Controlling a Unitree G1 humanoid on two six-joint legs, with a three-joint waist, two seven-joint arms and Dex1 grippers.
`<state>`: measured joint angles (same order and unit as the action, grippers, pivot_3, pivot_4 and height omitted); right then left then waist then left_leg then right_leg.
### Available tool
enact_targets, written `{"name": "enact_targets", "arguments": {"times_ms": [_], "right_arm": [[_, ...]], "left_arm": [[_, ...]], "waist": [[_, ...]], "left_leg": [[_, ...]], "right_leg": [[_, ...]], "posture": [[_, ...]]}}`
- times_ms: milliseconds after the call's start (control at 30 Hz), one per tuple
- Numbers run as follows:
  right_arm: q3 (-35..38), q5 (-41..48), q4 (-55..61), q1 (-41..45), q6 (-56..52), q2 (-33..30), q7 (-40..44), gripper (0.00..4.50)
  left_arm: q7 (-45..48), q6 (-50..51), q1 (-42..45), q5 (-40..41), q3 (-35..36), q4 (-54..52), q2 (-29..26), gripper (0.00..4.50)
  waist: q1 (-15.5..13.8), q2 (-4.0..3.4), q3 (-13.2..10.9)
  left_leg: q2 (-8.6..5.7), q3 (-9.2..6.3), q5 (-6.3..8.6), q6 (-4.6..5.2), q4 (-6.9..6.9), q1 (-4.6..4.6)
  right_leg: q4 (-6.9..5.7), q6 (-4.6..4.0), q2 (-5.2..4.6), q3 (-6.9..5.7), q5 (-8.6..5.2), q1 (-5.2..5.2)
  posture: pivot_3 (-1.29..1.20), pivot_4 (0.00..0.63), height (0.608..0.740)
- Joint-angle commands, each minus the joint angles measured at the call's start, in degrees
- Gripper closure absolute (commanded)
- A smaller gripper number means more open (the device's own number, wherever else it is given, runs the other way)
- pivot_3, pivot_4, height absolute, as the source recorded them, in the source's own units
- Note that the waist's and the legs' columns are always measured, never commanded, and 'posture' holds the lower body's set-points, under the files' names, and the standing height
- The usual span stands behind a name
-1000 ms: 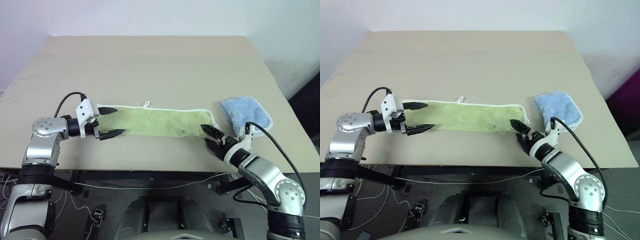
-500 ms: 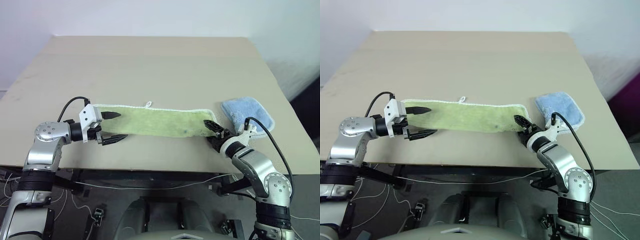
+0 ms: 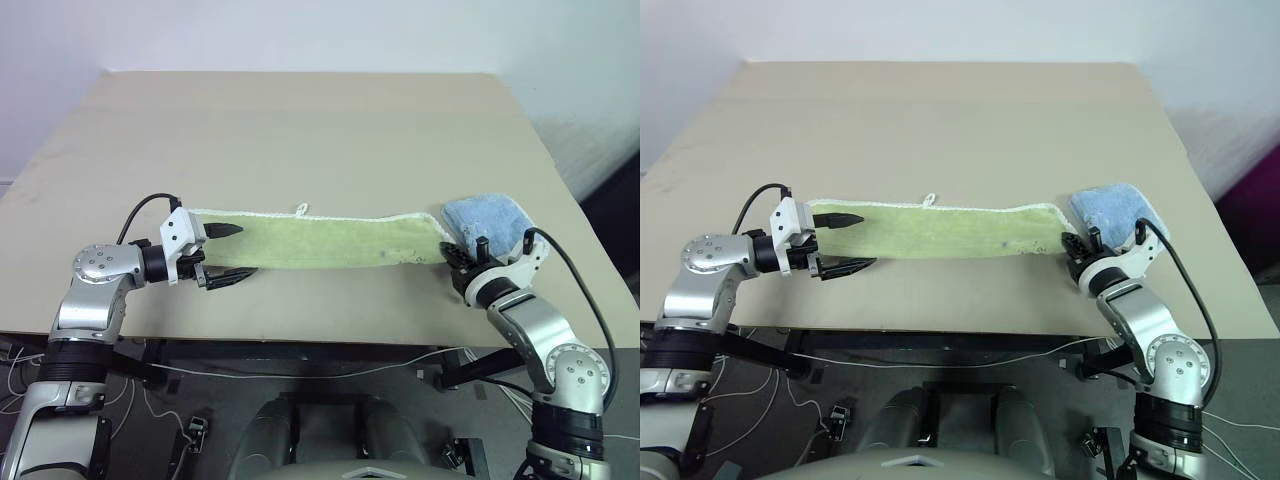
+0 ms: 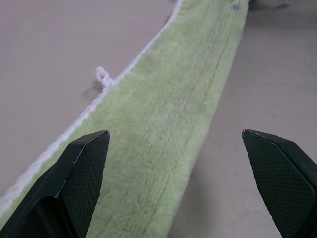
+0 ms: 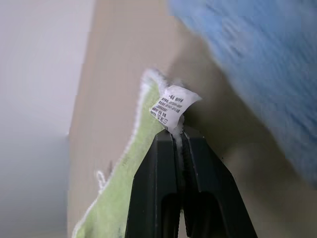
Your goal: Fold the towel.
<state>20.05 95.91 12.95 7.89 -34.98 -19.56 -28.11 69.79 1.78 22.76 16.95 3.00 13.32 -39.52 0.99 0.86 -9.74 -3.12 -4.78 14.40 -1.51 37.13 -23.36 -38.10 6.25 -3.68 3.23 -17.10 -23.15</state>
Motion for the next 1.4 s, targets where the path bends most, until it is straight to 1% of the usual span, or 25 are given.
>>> {"name": "enact_targets", "arguments": {"times_ms": [33, 267, 367, 433, 533, 600, 700, 867, 1133, 1233, 1400], "right_arm": [[-0.1, -1.0, 3.8, 2.2, -1.5, -2.6, 2.0, 4.47], [-7.0, -11.3, 8.5, 10.6, -10.4, -15.4, 10.4, 4.47], [-13.6, -18.7, 10.0, 15.1, -15.0, -20.0, 16.5, 4.47], [-18.4, -22.8, 10.1, 18.6, -17.1, -20.3, 20.4, 4.47], [-22.1, -26.9, 6.9, 22.9, -18.3, -16.9, 23.3, 4.47], [-25.1, -31.3, 4.0, 26.2, -18.4, -14.1, 25.4, 4.47], [-28.7, -36.5, -0.2, 31.3, -18.5, -9.0, 28.9, 4.47], [-33.6, -45.1, -7.8, 36.7, -18.1, -0.9, 34.2, 4.47], [-37.4, -55.8, -14.6, 36.1, -16.9, 6.9, 41.1, 4.47], [-37.4, -59.5, -16.8, 36.0, -16.0, 9.1, 42.4, 4.47], [-36.2, -62.3, -17.5, 35.8, -16.5, 11.0, 44.8, 4.47]], "left_arm": [[-0.2, -1.0, 0.9, 0.4, 0.2, -0.6, 0.2, 0.00], [-0.5, -1.3, 0.3, 0.3, 0.5, -0.9, 0.2, 0.00], [-1.0, -1.2, 0.4, 0.2, 0.2, -1.1, 0.6, 0.00], [-1.3, -1.3, 0.5, 0.2, 0.0, -1.1, 0.9, 0.00], [-1.9, -1.3, 0.8, 0.1, 0.0, -0.9, 1.4, 0.00], [-2.3, -1.4, 0.7, 0.1, 0.1, -0.9, 1.6, 0.00], [-2.6, -1.5, 0.1, 0.2, 0.1, -1.3, 1.7, 0.00], [-3.9, -1.3, -1.3, 0.5, 0.7, -2.5, 1.7, 0.00], [-6.2, -0.5, -4.1, 1.0, 1.8, -5.4, 1.2, 0.00], [-6.7, -0.1, -4.7, 1.2, 2.0, -6.3, 1.0, 0.00], [-7.0, 0.1, -4.6, 1.1, 2.3, -6.2, 0.7, 0.00]], "waist": [[0.1, 0.00, 0.0], [0.1, -0.03, 0.0], [0.0, -0.02, 0.0], [0.0, -0.02, 0.0], [0.1, -0.01, 0.0], [0.1, -0.01, 0.0], [0.1, -0.01, 0.0], [0.2, -0.01, 0.0], [0.1, -0.01, 0.0], [0.2, -0.02, 0.0], [0.2, -0.02, 0.0]], "left_leg": [[0.00, 0.00, 0.00, 0.00, 0.00, 0.00], [0.02, 0.02, 0.00, 0.00, 0.00, -0.02], [0.03, 0.02, 0.00, 0.00, 0.00, -0.03], [0.03, 0.01, 0.00, 0.00, 0.00, -0.03], [0.03, 0.00, 0.00, 0.00, 0.00, -0.04], [0.03, 0.00, 0.00, 0.00, 0.00, -0.07], [0.03, 0.01, 0.00, 0.00, -0.01, -0.08], [0.02, 0.01, 0.00, -0.01, -0.03, -0.12], [-0.02, -0.01, 0.00, -0.01, -0.05, -0.14], [-0.02, -0.02, 0.00, -0.01, -0.05, -0.14], [-0.02, -0.02, 0.00, -0.02, -0.07, -0.14]], "right_leg": [[0.00, 0.00, 0.00, 0.00, 0.00, -0.01], [0.00, -0.01, 0.00, 0.01, 0.00, -0.05], [0.04, -0.01, -0.01, 0.01, 0.00, -0.04], [0.06, -0.01, -0.01, 0.00, 0.00, -0.04], [0.05, -0.01, -0.01, 0.00, 0.00, -0.06], [0.05, -0.01, -0.02, 0.00, 0.00, -0.08], [0.03, 0.00, -0.02, 0.00, 0.00, -0.13], [0.02, -0.01, -0.01, 0.00, 0.00, -0.22], [0.00, -0.01, -0.02, -0.01, 0.00, -0.25], [0.00, -0.01, -0.01, -0.01, 0.00, -0.26], [-0.01, -0.01, -0.01, -0.02, 0.00, -0.28]], "posture": [[0.00, 0.150, 0.740], [0.00, 0.150, 0.740], [0.00, 0.150, 0.740], [0.00, 0.150, 0.740], [0.00, 0.150, 0.740], [0.00, 0.150, 0.740], [0.00, 0.150, 0.740], [0.00, 0.150, 0.740], [0.00, 0.150, 0.740], [0.00, 0.150, 0.740], [0.00, 0.150, 0.740]]}}
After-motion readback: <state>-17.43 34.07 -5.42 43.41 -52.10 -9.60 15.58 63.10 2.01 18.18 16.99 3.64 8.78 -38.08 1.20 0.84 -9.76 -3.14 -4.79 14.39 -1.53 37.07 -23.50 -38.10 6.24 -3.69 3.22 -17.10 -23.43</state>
